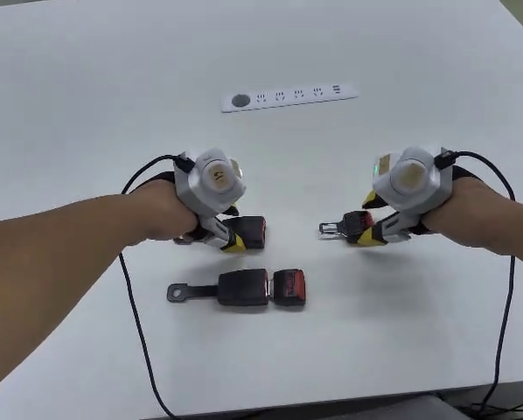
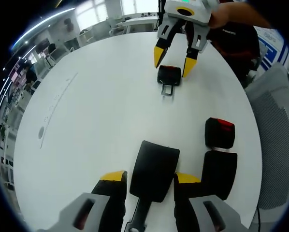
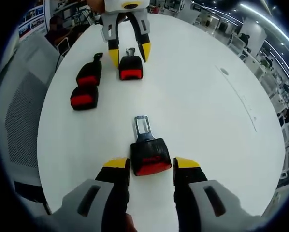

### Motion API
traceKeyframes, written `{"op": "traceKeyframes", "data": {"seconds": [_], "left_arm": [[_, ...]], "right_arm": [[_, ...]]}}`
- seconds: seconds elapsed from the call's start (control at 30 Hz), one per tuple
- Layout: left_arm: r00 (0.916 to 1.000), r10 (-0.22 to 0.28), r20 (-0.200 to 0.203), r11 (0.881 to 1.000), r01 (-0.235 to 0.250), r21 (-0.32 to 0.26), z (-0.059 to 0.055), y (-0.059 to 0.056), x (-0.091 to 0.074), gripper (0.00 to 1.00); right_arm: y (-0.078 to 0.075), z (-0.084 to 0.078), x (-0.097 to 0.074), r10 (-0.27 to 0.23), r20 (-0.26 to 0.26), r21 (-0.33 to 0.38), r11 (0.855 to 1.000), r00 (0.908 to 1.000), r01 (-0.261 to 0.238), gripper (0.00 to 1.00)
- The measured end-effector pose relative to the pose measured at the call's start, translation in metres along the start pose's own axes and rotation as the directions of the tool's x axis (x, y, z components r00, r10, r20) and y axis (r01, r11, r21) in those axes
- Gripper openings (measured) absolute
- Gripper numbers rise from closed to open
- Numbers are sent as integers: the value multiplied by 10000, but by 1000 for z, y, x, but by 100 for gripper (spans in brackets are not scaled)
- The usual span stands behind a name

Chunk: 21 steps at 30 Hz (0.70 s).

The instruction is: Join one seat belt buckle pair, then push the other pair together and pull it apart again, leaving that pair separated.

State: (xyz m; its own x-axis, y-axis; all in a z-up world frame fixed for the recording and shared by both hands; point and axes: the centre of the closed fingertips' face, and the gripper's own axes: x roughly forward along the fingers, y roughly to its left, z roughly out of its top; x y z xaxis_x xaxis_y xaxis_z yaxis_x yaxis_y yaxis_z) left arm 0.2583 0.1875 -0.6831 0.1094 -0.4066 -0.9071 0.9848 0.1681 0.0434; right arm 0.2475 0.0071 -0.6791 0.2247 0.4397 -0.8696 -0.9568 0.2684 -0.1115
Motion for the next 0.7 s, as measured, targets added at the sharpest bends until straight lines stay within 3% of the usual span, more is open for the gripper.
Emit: {"op": "traceKeyframes", "data": {"seconds": [0.23,0.33,0.5,0.7], "left_arm": [[9993,-253,-280,9994,260,249,-10,2,7,36],[9990,-447,-100,9989,448,155,-9,2,7,35],[9980,-617,-107,9967,622,521,-8,-1,7,34],[9976,-692,-90,9959,696,579,-9,-1,7,34]], "right_arm": [[-1,-1,12,440,-95,-234,9987,9990,-442,34],[0,1,11,628,-41,-99,9980,9980,-628,34],[0,-1,12,883,-17,-87,9961,9961,-883,33],[4,1,13,870,-111,-120,9961,9961,-872,33]]}}
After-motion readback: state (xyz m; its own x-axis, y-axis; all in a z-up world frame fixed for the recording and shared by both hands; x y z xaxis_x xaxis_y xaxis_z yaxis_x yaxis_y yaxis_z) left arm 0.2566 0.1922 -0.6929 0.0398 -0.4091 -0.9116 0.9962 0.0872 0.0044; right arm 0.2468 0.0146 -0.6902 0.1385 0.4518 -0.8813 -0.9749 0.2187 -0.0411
